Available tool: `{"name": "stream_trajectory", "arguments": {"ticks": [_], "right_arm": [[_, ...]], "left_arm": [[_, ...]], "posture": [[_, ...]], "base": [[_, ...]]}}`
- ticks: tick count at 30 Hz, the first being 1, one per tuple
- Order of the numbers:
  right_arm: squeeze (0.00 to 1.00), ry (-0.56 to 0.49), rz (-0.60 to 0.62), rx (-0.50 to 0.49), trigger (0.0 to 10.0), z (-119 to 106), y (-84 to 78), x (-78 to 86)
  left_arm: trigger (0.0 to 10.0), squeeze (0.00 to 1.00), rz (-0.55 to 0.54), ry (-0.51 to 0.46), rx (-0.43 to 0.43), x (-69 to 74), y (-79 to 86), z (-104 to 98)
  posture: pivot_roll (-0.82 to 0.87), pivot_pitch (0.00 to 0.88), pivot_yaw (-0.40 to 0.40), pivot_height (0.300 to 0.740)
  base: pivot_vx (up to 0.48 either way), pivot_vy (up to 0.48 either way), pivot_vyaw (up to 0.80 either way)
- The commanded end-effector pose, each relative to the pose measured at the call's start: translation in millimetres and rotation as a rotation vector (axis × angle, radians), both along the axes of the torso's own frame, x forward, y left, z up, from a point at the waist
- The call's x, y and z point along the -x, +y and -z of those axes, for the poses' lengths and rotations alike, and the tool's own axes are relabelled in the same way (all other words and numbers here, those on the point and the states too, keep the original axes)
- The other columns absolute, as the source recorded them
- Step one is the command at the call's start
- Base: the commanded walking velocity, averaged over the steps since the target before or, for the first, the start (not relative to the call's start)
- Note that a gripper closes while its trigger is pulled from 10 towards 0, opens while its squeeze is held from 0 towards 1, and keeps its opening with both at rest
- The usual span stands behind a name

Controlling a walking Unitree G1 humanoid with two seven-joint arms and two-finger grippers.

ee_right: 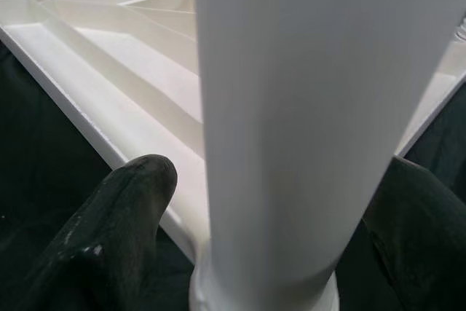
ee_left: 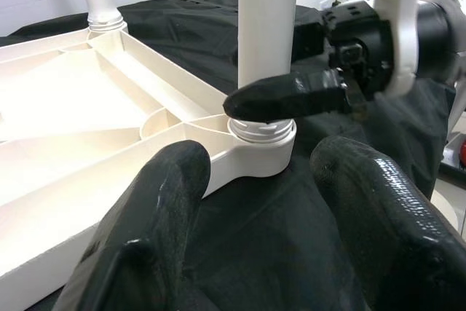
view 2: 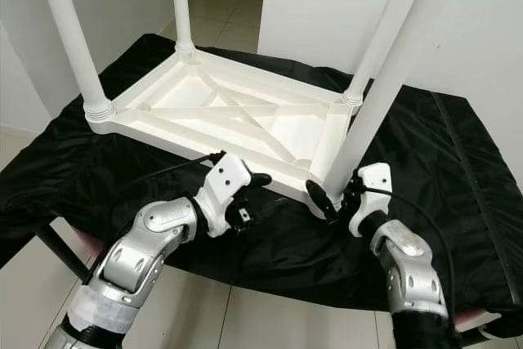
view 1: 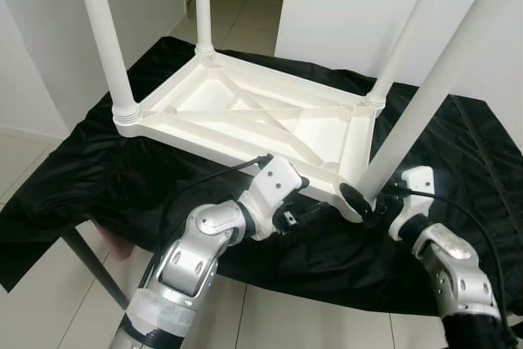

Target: Building children table

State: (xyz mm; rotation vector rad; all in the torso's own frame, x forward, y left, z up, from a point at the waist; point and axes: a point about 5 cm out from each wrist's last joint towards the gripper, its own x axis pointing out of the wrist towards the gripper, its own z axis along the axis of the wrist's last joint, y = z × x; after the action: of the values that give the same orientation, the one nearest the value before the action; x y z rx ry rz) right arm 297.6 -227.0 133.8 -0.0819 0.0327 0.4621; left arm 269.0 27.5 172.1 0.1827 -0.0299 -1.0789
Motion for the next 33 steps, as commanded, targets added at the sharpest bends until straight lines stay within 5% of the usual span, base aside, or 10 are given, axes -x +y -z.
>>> {"name": "stream_trajectory", "arguments": {"ticks": [1, 8, 9, 10, 27, 28, 33], "right_arm": [[0.00, 0.013, -0.055, 0.057, 10.0, 4, 2.4, -9.8], [0.00, 0.020, -0.093, 0.130, 10.0, 7, 6.3, -25.6], [0.00, 0.029, -0.108, 0.129, 0.8, 8, 7.7, -28.2], [0.00, 0.039, -0.120, 0.120, 0.0, 10, 8.4, -29.5], [0.00, 0.066, -0.151, 0.098, 0.0, 20, -0.8, -27.0], [0.00, 0.061, -0.146, 0.098, 10.0, 20, -1.2, -26.7], [0.00, 0.033, -0.074, 0.076, 10.0, 18, -3.3, -26.3]], "left_arm": [[10.0, 0.00, -0.024, -0.005, 0.007, -1.5, -1.9, -3], [10.0, 0.00, -0.024, -0.010, 0.008, -2.4, -2.6, -5], [10.0, 0.00, -0.027, -0.012, 0.009, -2.7, -2.6, -5], [10.0, 0.00, -0.031, -0.014, 0.011, -3.0, -2.7, -6], [10.0, 0.00, -0.054, -0.013, 0.024, -3.9, -2.1, -7], [10.0, 0.00, -0.052, -0.013, 0.022, -4.1, -1.8, -7], [10.0, 0.00, -0.048, -0.015, 0.017, -5.6, -1.3, -8]], "posture": [[-0.01, 0.000, -0.095, 0.740], [0.00, 0.000, -0.092, 0.740], [0.00, 0.000, -0.098, 0.740], [0.01, 0.000, -0.105, 0.740], [0.01, 0.000, -0.114, 0.740], [0.01, 0.000, -0.111, 0.740], [0.00, 0.000, -0.107, 0.740]], "base": [[0.000, 0.000, 0.00], [0.000, 0.000, 0.00], [0.000, 0.000, 0.00], [0.000, 0.000, 0.00], [0.000, 0.000, 0.00], [0.000, 0.000, 0.00], [0.000, 0.000, 0.00]]}}
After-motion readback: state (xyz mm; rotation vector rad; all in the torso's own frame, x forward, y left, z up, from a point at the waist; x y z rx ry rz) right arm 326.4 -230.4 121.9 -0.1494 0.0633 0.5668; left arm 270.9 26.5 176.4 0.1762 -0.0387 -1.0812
